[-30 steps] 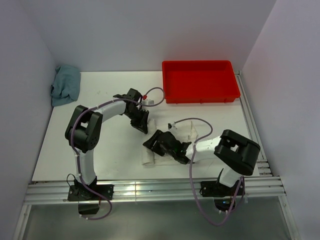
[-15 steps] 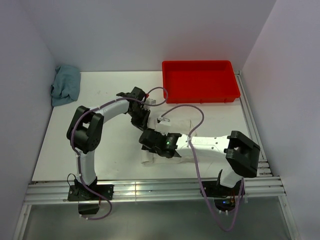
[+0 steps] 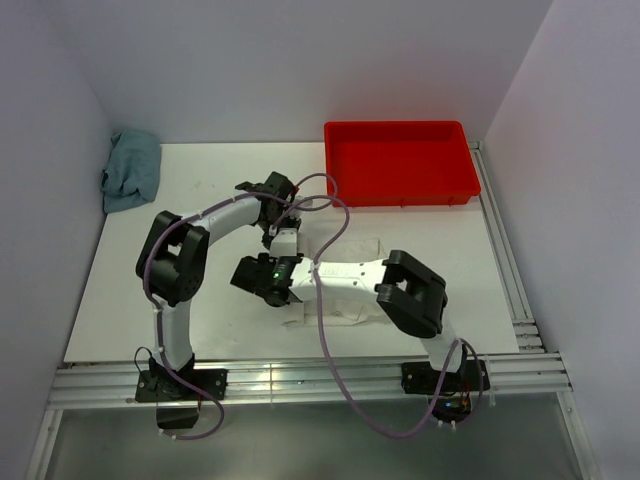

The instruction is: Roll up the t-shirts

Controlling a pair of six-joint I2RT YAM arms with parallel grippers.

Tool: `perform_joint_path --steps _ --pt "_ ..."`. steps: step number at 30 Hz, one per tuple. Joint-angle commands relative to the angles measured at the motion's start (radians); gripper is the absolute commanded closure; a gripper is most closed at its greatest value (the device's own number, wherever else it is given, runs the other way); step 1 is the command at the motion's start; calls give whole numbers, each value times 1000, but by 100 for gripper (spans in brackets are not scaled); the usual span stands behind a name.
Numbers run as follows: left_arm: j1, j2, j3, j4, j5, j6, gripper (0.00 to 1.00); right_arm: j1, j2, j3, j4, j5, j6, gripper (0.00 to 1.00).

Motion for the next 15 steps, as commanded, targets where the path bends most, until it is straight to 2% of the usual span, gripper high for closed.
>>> perform_joint_path --steps 1,11,15 --pt "-1 16 35 -6 -65 15 98 13 46 95 -120 92 -21 36" --pt "-4 25 49 -12 -62 16 92 33 116 92 -268 78 75 37" --pt "-3 33 67 -20 -53 16 87 48 127 74 -270 71 94 38"
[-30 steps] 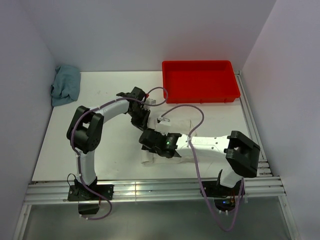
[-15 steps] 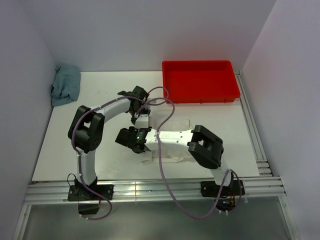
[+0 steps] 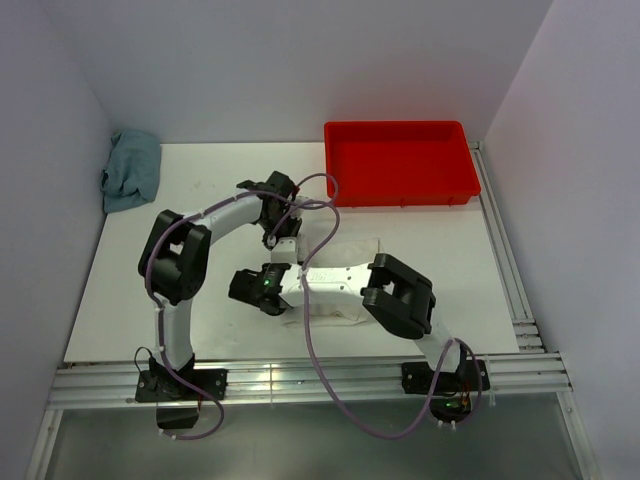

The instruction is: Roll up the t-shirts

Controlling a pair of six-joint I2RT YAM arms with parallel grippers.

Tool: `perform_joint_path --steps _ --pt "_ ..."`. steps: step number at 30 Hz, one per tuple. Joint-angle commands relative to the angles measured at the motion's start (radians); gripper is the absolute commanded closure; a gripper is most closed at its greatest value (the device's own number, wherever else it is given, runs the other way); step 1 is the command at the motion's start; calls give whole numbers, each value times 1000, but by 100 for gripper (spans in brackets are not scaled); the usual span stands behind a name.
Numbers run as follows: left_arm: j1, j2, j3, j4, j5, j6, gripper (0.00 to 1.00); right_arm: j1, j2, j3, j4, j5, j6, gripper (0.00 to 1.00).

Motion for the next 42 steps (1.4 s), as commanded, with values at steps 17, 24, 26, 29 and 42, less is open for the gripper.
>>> perform_joint_path --steps 17,24,26,29,42 --pt "44 -16 136 -18 104 70 26 -12 -231 -440 479 -142 7 55" --pt "120 -73 72 17 304 148 20 -97 -383 -838 1085 -366 4 55" --pt "135 -90 42 29 338 173 19 -127 -391 -951 1299 -448 21 55" --pt "147 -96 -7 48 406 199 18 -157 -365 -1050 1528 -527 50 54" --pt "158 -5 -172 213 518 142 14 -201 -155 -1167 2064 -684 140 54"
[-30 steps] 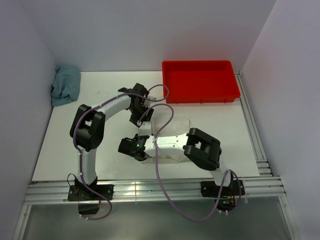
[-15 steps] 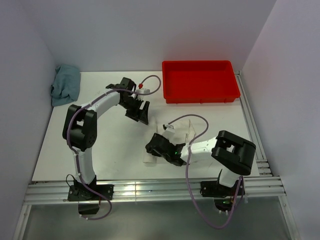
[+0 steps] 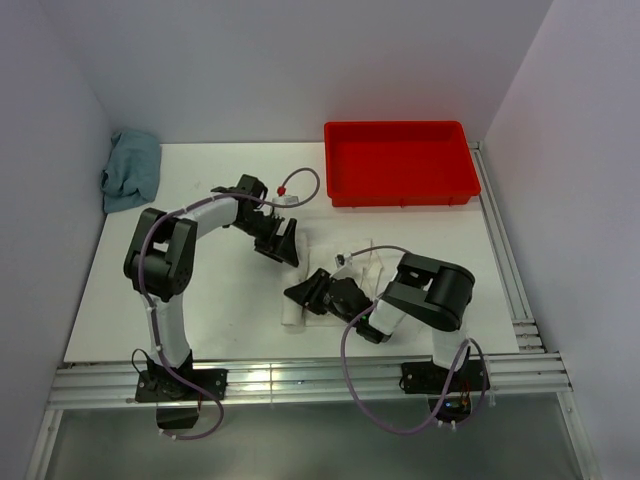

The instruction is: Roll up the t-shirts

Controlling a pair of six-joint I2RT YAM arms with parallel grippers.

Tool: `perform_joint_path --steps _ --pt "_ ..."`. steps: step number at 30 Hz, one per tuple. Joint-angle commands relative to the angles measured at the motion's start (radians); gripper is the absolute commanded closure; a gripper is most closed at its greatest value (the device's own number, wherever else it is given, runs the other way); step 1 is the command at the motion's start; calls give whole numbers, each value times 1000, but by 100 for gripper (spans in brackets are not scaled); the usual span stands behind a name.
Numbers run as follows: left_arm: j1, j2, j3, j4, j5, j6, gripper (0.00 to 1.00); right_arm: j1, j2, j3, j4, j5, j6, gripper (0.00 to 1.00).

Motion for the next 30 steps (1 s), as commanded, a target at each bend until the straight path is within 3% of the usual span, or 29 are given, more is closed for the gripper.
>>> perform_joint_path --steps 1,5,6,9,11,12,15,16,19,30 --pt "1 26 -28 98 9 -46 16 11 66 -26 57 -121 30 54" --pt "1 26 -22 133 -89 -124 38 11 70 -30 37 -126 29 55" --pt "-1 22 -18 135 -112 -144 49 11 58 -26 20 -126 24 55" --pt "-11 5 -9 121 -189 -163 65 14 23 -4 -96 -115 1 55" --pt "-25 -9 0 103 -256 -166 74 19 0 20 -216 -97 -11 52" --pt "-33 -12 3 87 -284 -173 84 19 -29 31 -263 -89 -17 50" --pt "-56 -24 9 58 -362 -178 100 38 -103 114 -562 -5 -40 41" --pt "-66 -26 12 52 -381 -180 100 46 -120 178 -736 21 -56 36" --pt "-83 -23 20 27 -426 -175 100 81 -152 316 -1039 118 -79 30" --pt "-103 3 87 -68 -542 -170 100 143 -155 650 -1641 349 -86 22"
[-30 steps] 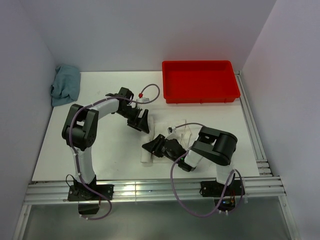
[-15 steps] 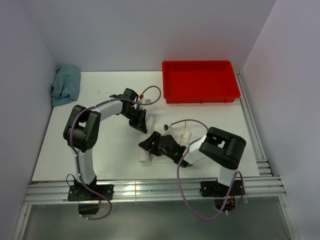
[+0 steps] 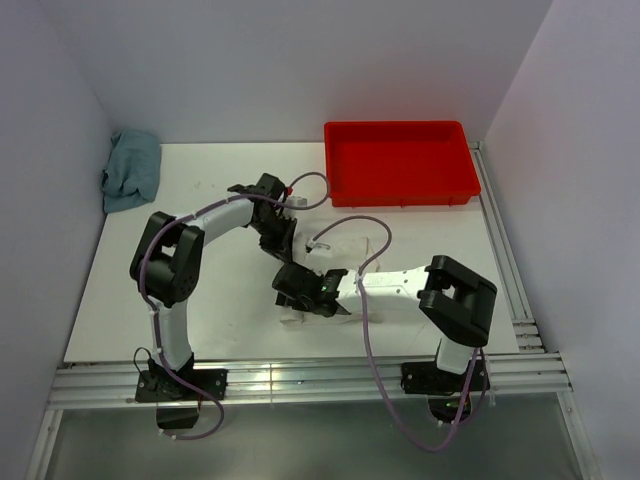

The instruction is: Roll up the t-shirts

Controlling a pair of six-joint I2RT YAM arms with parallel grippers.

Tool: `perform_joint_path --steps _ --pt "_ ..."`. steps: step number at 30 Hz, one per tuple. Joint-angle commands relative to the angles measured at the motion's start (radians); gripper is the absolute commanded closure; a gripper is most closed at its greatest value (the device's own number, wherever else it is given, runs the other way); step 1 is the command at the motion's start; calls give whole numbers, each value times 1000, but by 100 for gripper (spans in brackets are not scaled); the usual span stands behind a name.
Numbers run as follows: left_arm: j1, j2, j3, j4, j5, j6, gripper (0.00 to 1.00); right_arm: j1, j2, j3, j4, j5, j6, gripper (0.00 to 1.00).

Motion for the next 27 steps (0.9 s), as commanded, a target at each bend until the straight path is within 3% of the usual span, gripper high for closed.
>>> perform_joint_path --steps 1,10,21,27 --pt "11 17 45 -30 -181 28 100 35 -3 103 -341 131 -13 21" --pt "3 43 96 -76 -204 27 100 81 63 318 -465 269 -70 21" --pt "-10 69 140 -110 -208 15 100 88 319 616 -537 376 -162 25" --pt "-15 80 151 -119 -205 15 100 89 405 651 -576 359 -136 39"
